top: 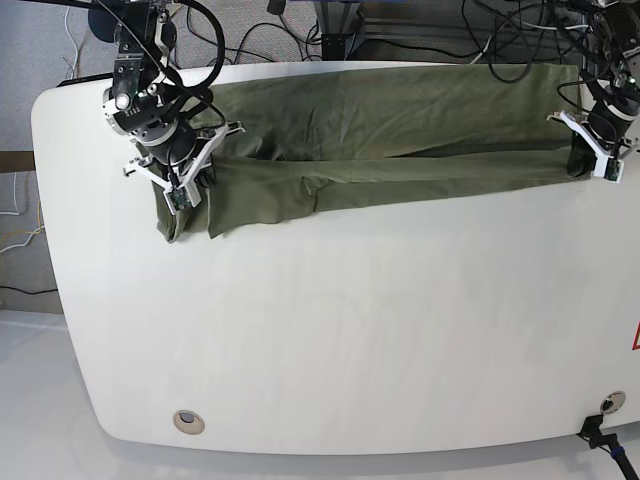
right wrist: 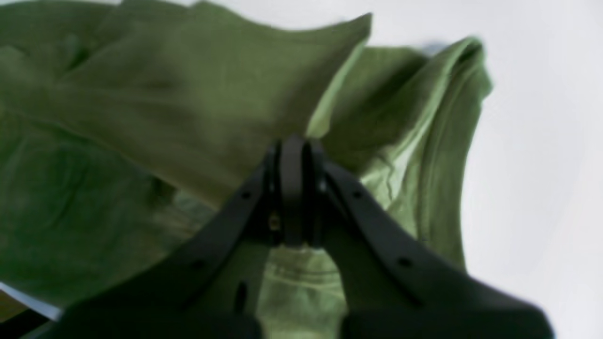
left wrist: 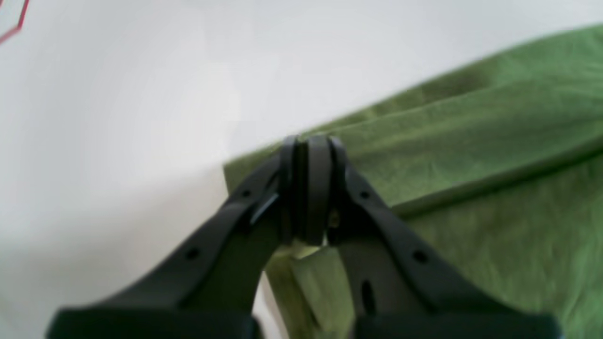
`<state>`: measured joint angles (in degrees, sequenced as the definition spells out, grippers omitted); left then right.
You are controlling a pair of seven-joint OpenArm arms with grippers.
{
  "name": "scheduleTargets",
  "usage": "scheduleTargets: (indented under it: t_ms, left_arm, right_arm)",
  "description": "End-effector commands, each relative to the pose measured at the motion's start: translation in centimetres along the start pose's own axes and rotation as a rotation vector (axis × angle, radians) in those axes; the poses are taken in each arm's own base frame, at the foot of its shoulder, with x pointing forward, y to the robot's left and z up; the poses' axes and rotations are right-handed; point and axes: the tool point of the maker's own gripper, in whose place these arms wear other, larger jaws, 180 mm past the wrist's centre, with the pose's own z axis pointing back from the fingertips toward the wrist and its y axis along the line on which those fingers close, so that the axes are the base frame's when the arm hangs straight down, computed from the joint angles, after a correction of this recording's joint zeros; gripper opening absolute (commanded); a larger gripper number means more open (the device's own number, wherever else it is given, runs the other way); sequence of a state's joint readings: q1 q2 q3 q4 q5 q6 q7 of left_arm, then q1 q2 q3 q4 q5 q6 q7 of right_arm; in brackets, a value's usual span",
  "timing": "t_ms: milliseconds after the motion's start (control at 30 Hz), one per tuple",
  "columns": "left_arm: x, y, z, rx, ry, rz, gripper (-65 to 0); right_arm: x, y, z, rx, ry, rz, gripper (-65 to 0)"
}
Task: Fold the T-shirt properly
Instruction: 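Fold the grasped edge over the shirt toward the arm bases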
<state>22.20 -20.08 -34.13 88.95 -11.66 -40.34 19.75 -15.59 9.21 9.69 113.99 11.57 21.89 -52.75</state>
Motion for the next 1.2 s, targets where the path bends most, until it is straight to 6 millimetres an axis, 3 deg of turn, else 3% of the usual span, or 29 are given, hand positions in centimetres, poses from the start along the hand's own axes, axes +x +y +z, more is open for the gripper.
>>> scheduleTargets:
  t_ms: [0,133,200,267,367,467,600,700,733,833,967,1000,1067,1167]
  left_arm:
    - [0.1,0.6,0.6,0.011,0.012,-0.019,-59.6]
    - [-2.1,1.0,0.8,0.017,0.141,-0.024,-18.1]
    - [-2.1,2.1,1.1,0.029,0.174,-0.055,-2.7]
    - [-1.2,3.0,1.3,0.04,0.161,-0.08,0.0]
    - [3.4,6.2,2.8,0.148,0.05,-0.108,0.0]
    - [5.6,5.9,3.0,0.17,-0.017,-0.112,0.0]
    - [4.8,2.6,1.5,0.098,-0.013,-0.087,0.0]
    - [2.8,0.6,1.2,0.064,0.018,-0.049,0.0]
    - [2.5,0.4,1.3,0.061,0.023,-0.044,-3.4]
    - [1.2,-0.3,1.4,0.048,0.048,-0.023,-29.2]
    - [0.5,-1.5,1.1,0.015,0.067,-0.028,-63.0]
    - [0.0,-1.6,1.1,0.011,0.08,-0.023,-65.0]
    - [-1.2,-1.6,1.0,0.005,0.106,-0.004,-65.0]
    - [-4.5,-1.3,0.5,0.011,0.206,0.006,-65.0]
  right_arm:
    - [1.1,-0.4,0.4,-0.016,-0.041,0.011,-54.6]
    - [0.9,-0.4,0.5,-0.018,-0.038,0.01,-31.2]
    - [0.6,-0.9,0.7,-0.03,-0.035,0.0,-25.8]
    - [0.9,-1.7,1.1,-0.051,-0.047,-0.006,-25.4]
    - [2.5,-2.4,1.2,-0.067,-0.089,-0.002,-25.4]
    - [5.2,-2.8,1.0,-0.071,-0.152,0.003,-25.4]
    - [8.0,-0.2,0.9,0.054,-0.251,-0.027,-25.4]
    - [7.5,1.7,0.8,0.13,-0.252,-0.011,-25.5]
    - [6.6,2.2,0.6,0.147,-0.233,-0.011,-25.5]
    - [4.4,3.1,0.5,0.17,-0.185,-0.017,-31.4]
    - [1.7,3.4,-0.6,0.189,-0.109,-0.054,-59.6]
    - [1.1,3.4,-0.9,0.192,-0.092,-0.065,-65.0]
    - [0.2,3.2,-1.5,0.194,-0.064,-0.084,-65.0]
    - [-1.3,3.0,-2.4,0.201,-0.029,-0.115,-65.0]
